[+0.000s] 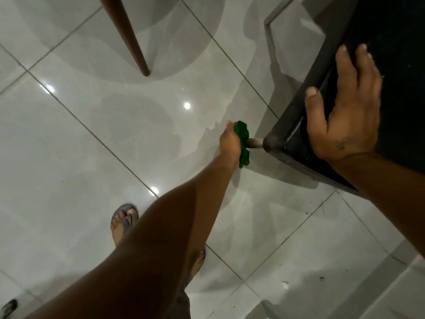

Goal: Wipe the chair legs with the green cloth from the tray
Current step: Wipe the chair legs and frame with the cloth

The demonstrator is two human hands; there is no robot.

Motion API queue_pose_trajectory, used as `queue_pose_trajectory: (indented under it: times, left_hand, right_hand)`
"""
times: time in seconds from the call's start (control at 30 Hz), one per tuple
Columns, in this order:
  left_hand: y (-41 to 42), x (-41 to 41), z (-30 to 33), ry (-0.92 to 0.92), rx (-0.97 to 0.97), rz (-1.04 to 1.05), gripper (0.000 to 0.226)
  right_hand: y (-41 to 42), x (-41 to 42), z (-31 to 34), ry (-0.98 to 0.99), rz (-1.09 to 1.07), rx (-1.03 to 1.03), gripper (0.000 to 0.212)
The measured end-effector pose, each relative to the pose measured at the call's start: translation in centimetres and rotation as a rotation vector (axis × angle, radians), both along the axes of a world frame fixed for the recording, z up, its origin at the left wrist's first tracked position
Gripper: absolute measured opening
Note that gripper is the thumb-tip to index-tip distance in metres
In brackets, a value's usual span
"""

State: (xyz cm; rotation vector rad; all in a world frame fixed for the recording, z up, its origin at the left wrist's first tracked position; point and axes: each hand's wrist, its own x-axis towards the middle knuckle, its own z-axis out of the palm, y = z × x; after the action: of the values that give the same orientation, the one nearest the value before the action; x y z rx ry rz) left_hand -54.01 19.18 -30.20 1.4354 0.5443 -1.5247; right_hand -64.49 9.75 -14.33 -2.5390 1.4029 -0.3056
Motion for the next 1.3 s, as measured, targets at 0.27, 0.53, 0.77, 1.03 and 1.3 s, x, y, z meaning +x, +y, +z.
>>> queue_pose_trajectory:
  times: [0.27,0.53,0.77,1.03,1.3]
  left_hand:
    - [0.5,-1.4,2.2,-0.263,-0.213,-0.046,0.04]
    - [0.0,-1.2,-1.9,0.01,0.126,0.173,0.042]
    - [1.5,-4.7,6.3,-0.261,-0.18,0.248,0.037]
    - [-0.5,-0.6,2.3,0.081,0.166,0.297,0.024]
    - [0.6,-4.7,6.1,-0.1,-0.123,0.381,0.032]
  right_hand:
    - [0.5,0.2,0.6,0.018,-0.018,0.007,0.072]
    - [0.1,-0.2,-0.3,0.007,-0.004,-0.037,0.069]
    - [0.2,-0.1,0.0,0.01,-0.008,-0.034,0.071]
    - [0.1,-0.4,-0.4,-0.01,0.002,-0.05,0.069]
    - [0.2,-0.3,-0.1,0.009,0.01,-0.044,0.07]
